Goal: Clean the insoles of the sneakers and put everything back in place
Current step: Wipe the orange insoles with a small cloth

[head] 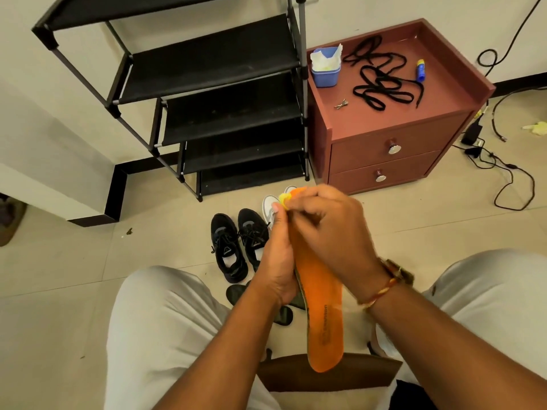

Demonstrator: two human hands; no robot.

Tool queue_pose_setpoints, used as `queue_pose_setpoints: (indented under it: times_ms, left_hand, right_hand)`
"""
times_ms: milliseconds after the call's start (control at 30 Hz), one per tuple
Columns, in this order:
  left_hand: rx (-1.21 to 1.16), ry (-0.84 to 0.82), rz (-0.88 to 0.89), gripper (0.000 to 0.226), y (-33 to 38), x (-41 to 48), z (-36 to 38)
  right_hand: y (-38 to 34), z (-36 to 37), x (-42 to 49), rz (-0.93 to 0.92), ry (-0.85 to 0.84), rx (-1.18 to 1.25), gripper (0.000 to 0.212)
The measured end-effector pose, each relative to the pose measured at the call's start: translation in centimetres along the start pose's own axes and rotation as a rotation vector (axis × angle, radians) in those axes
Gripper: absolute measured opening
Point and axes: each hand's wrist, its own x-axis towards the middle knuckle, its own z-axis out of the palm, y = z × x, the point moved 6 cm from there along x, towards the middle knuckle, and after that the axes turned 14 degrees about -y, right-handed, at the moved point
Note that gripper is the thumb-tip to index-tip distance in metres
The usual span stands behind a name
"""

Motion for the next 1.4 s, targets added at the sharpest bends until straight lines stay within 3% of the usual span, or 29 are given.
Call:
queue_pose_setpoints:
  times_ms: [100, 233, 433, 567, 800, 933, 1167, 1300, 1400]
  left_hand:
    - [0.006, 0.012, 0.005, 0.067, 0.0, -0.1, 0.0]
    - [0.001, -0.014, -0.025, 0.07, -0.1, -0.1, 0.1]
    - [-0.006, 0.035, 0.024, 0.068, 0.2, 0.0, -0.6]
    - [0.013, 0.015, -0.017, 0.071, 0.1, -0.1, -0.5]
    - [0.014, 0.02, 0.024, 0.069, 0.4, -0.2, -0.8]
    - [0.072, 0.006, -0.008, 0.071, 0.2, 0.0, -0.5]
    - [0.044, 0.062, 0.044, 0.071, 0.8, -0.1, -1.1]
    - [0.067, 0.036, 0.011, 0.064, 0.7, -0.2, -0.6]
    - [0.053, 0.034, 0.035, 0.068, 0.8, -0.1, -0.7]
  right_hand:
    - [-0.6, 0.5, -0.1, -0.031, -0.02, 0.007, 0.014]
    - [1.8, -0.4, 0.5, 0.063, 0.037, -0.004, 0.015]
    - [-0.1, 0.8, 0.0, -0.025, -0.06, 0.04, 0.013]
    - [2.4, -0.8, 0.7, 0.069, 0.04, 0.034, 0.015]
    - [-0.4, 0.6, -0.1, -0.03, -0.016, 0.064, 0.014]
    - [2.2, -0.9, 0.6, 0.066, 0.073, 0.05, 0.014]
    - [-0.3, 1.1, -0.1, -0.03, -0.064, 0.055, 0.013]
    - [2.1, 0.0, 0.3, 0.071, 0.002, 0.025, 0.016]
    - [0.2, 0.6, -0.4, 0.038, 0.0, 0.051, 0.014]
